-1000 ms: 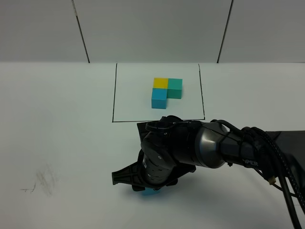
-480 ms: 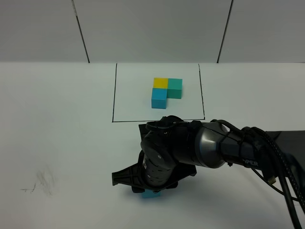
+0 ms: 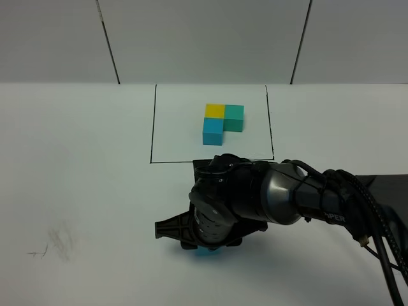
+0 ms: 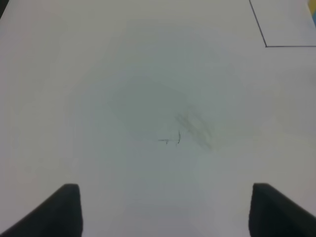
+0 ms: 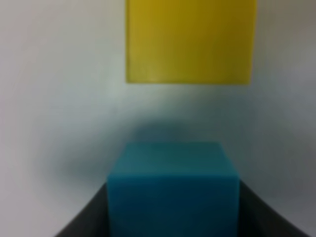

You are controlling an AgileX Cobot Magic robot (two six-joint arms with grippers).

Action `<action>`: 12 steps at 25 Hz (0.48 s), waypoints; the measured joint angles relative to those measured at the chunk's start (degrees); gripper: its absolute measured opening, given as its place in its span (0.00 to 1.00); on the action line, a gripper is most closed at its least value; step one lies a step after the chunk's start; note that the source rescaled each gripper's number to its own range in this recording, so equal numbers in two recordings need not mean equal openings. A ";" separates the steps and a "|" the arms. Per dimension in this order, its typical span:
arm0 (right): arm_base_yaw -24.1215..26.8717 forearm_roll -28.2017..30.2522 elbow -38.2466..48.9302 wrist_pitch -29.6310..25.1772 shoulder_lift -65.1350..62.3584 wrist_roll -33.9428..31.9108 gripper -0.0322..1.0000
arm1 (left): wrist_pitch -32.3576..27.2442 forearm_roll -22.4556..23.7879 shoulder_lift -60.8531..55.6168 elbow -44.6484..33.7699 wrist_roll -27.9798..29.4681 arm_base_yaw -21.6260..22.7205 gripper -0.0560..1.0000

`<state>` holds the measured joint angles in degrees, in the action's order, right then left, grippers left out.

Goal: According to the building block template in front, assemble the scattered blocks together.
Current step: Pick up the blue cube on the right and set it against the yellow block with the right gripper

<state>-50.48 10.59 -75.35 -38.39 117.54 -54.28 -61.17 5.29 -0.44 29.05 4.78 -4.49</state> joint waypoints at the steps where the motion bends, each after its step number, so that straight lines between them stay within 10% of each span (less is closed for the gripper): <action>1: 0.00 1.25 0.00 0.00 0.00 -0.53 0.05 | 0.00 0.00 0.00 0.00 0.00 0.00 0.55; 12: 0.00 3.70 -2.99 0.07 1.91 -2.21 0.05 | 0.00 0.00 0.00 -0.07 0.00 0.00 0.55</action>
<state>-50.48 14.29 -78.34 -38.32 119.46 -56.50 -61.17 5.29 -0.44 28.99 4.78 -4.49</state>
